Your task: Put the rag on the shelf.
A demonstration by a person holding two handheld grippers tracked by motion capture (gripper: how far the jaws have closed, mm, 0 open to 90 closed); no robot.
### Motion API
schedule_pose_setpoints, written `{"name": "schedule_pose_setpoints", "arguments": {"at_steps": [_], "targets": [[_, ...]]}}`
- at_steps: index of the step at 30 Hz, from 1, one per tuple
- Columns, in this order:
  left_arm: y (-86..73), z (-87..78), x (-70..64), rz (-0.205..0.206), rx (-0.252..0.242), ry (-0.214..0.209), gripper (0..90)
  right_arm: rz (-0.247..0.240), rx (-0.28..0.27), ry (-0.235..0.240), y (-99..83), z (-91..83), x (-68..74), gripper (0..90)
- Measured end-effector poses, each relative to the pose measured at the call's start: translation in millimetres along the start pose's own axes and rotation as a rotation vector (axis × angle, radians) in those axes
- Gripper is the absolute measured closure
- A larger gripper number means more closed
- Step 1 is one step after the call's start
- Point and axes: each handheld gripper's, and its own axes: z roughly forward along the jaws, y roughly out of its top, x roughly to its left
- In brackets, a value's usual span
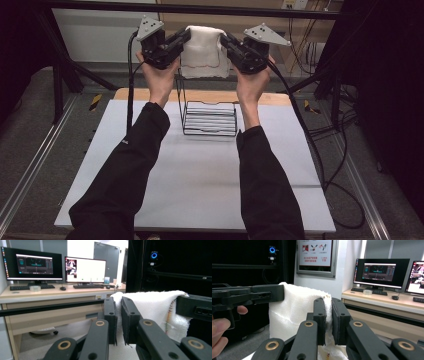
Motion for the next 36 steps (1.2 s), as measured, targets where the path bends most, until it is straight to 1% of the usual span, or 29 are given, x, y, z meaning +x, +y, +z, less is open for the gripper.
{"name": "schedule_pose_setpoints", "arguments": {"at_steps": [1, 2, 4, 5, 11, 13, 18, 24, 29, 36], "targets": [[-1.8, 1.5, 0.9, 0.007, 0.006, 0.0, 82.9, -0.001, 0.003, 0.0, -1.2, 0.9, -0.8, 83.0], [-3.0, 2.2, 1.5, 0.01, 0.008, 0.0, 82.9, 0.007, 0.009, -0.001, -3.1, 2.0, -1.5, 83.0], [-5.8, 3.7, 2.8, 0.019, 0.016, -0.001, 82.9, 0.001, 0.021, -0.002, -6.3, 3.6, -3.0, 82.9], [-7.8, 4.1, 3.4, 0.02, 0.021, 0.001, 82.9, 0.006, 0.023, -0.003, -7.3, 4.0, -3.0, 82.9], [-17.6, 9.6, 5.9, 0.005, 0.041, -0.001, 82.9, -0.01, 0.051, -0.006, -16.0, 5.6, -3.9, 82.9], [-20.9, 11.2, 4.6, 0.01, 0.055, -0.003, 82.8, -0.013, 0.06, -0.009, -19.2, 4.8, -4.9, 82.9], [-30.1, 11.9, 1.6, 0.021, 0.071, -0.013, 82.8, -0.002, 0.08, -0.011, -28.3, 1.9, -9.6, 82.8], [-43.0, 4.6, 1.4, 0.018, 0.089, -0.026, 82.7, -0.017, 0.105, 0.004, -38.3, -2.2, -7.7, 82.7], [-50.2, -3.3, 1.0, 0.022, 0.098, -0.038, 82.6, -0.024, 0.125, 0.016, -46.1, -5.8, -4.8, 82.6], [-52.9, -14.8, -1.3, 0.023, 0.111, -0.068, 82.3, -0.04, 0.134, 0.042, -49.5, -14.8, -0.6, 82.4]]}}
